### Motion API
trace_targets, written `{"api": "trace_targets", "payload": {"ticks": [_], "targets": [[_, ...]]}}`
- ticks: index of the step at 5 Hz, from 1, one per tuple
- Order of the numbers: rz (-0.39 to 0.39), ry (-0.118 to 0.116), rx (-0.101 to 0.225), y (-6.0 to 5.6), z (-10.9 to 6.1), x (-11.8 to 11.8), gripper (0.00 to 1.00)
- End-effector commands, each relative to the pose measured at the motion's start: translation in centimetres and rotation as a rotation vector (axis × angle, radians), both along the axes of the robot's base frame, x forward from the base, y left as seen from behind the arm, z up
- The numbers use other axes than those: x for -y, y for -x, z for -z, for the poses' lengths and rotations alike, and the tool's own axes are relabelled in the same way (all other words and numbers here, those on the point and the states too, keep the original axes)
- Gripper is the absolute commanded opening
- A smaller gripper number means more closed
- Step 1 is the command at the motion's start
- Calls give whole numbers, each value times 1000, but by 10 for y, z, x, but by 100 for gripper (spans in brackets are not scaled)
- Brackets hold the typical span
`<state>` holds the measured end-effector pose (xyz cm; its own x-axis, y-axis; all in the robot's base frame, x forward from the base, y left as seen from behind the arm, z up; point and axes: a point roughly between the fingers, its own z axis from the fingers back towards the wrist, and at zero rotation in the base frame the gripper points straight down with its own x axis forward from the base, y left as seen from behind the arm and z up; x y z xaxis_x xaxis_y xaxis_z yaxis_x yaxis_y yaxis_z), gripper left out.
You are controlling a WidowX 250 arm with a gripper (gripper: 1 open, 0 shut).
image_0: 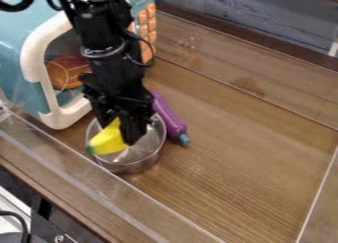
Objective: Put the banana in the silver pot
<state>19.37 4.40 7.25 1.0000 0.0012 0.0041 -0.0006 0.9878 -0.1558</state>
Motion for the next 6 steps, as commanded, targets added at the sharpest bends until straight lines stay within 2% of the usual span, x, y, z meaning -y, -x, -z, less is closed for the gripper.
{"api": "trace_targets", "payload": {"ticks": [1,6], "targets": [[-16,-14,32,0,-8,-6,0],[-56,-16,22,6,-12,-15,0]]}}
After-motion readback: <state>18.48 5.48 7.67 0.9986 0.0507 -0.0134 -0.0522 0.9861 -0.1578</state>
